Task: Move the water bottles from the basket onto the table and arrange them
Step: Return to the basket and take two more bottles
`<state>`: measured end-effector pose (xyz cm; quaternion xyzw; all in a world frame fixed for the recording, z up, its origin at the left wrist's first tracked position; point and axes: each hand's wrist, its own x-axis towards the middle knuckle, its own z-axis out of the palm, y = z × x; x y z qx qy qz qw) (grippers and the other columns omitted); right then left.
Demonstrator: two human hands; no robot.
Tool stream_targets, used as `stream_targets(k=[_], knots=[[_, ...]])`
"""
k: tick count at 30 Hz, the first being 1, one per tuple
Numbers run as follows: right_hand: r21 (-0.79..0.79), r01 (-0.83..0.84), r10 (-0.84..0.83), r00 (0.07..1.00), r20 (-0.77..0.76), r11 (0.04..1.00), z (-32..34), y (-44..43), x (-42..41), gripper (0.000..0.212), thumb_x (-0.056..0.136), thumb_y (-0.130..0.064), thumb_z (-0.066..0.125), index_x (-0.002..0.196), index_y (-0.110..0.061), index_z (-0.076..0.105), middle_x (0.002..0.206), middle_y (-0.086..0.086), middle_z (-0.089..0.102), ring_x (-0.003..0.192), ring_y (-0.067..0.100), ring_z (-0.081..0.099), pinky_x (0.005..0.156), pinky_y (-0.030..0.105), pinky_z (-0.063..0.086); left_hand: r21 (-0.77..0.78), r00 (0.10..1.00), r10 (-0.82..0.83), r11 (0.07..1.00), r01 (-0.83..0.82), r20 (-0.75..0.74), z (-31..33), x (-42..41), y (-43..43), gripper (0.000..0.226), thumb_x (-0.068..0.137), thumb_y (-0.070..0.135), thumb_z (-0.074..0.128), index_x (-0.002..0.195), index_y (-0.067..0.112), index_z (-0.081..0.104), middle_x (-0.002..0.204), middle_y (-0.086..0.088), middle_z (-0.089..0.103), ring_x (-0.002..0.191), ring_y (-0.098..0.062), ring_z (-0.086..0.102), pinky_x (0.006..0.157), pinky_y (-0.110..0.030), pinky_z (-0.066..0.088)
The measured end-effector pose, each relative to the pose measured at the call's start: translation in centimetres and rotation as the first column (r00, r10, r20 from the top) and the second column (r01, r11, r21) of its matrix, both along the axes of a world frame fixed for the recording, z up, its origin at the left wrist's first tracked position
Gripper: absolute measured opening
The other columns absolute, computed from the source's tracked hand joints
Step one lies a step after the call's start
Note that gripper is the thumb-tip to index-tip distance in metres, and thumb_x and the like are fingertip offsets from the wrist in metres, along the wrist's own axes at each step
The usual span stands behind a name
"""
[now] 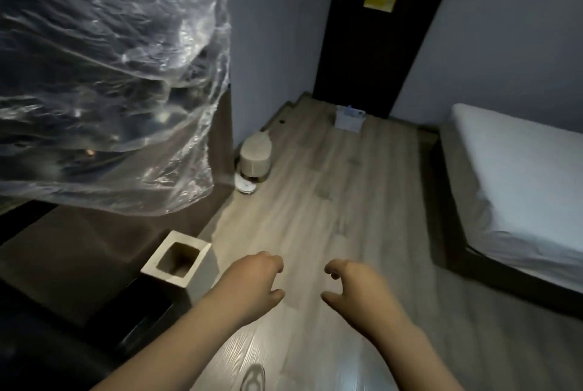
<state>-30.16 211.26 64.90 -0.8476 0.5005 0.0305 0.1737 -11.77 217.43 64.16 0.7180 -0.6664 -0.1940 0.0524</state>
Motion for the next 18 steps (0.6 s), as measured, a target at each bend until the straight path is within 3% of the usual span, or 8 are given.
stream_targets(k=[9,18], knots=[[-0.004,0.193,-0.193,0.98,-0.042,0.981,0.9,-10.9,0.5,0.045,0.086,-0.036,0.06,0.129,-0.025,0.053,0.123,-0.007,0.062,0.111,0.011,0.057,0.087,0.023,0.045,-0.006,0.987,-0.153,0.988,0.153,-0.043,-0.3,1.8,-14.5,0.041,0.088,0.039,0.054,0.125,0.022,0.051,0.124,0.001,0.056,0.11,-0.019,0.056,0.093,-0.032,0.046],[-0.018,0.297,-0.297,0.955,0.01,0.955,1.9,-21.1,2.5,0.045,0.086,-0.036,0.061,0.129,-0.025,0.054,0.125,-0.008,0.061,0.112,0.009,0.056,0.086,0.021,0.045,-0.028,0.973,-0.229,0.973,0.228,-0.038,-0.1,4.7,-26.0,0.039,0.088,0.041,0.053,0.122,0.022,0.051,0.121,0.002,0.056,0.11,-0.018,0.056,0.09,-0.031,0.046]])
